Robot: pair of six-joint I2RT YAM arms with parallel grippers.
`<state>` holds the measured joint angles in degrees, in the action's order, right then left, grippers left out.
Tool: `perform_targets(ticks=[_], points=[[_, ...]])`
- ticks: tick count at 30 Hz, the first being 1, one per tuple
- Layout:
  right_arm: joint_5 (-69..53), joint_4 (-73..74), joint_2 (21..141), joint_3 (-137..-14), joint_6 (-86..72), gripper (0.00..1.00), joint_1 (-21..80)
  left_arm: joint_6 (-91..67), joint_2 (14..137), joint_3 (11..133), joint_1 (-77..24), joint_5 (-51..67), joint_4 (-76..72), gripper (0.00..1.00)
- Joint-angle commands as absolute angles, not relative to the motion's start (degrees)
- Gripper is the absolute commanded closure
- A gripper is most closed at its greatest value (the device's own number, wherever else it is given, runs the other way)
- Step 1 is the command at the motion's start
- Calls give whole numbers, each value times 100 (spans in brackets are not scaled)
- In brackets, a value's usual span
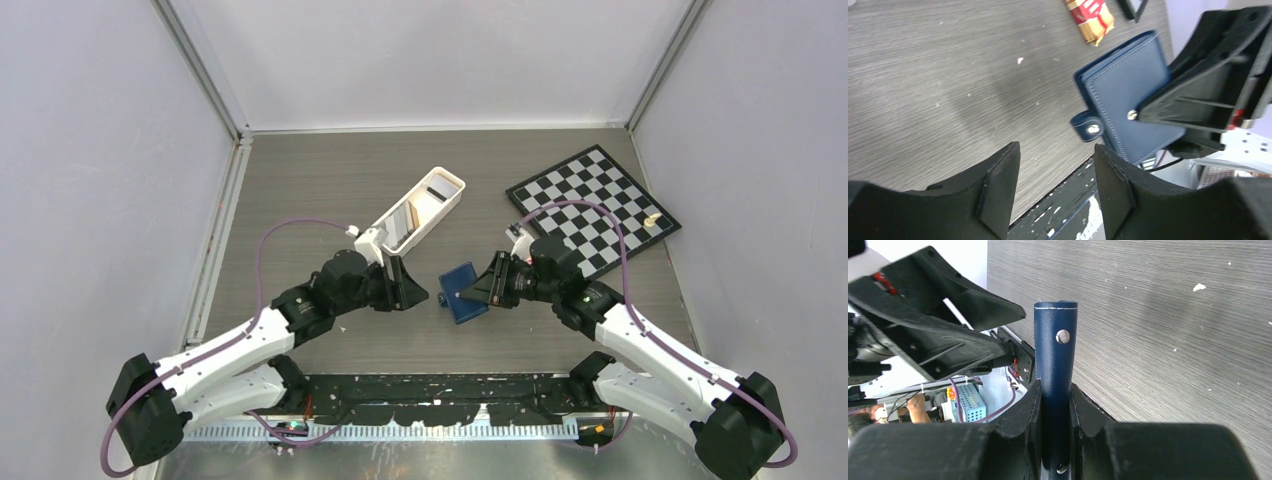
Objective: Put the credit cards into the card holder
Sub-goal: Close the card holder at the center of the board.
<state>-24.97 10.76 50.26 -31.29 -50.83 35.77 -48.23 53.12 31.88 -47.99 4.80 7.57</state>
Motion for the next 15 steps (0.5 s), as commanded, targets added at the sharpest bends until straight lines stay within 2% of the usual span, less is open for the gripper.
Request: perform_targets(ticks=[1,15], points=[[-2385,967,5048,-3218,-4825,100,3571,-5116,5450,3595,-4808,703,471,41],[-2343,794,5143,-3147,-4852,100,3662,-5131,6622,3753,-4817,1316,-345,34]])
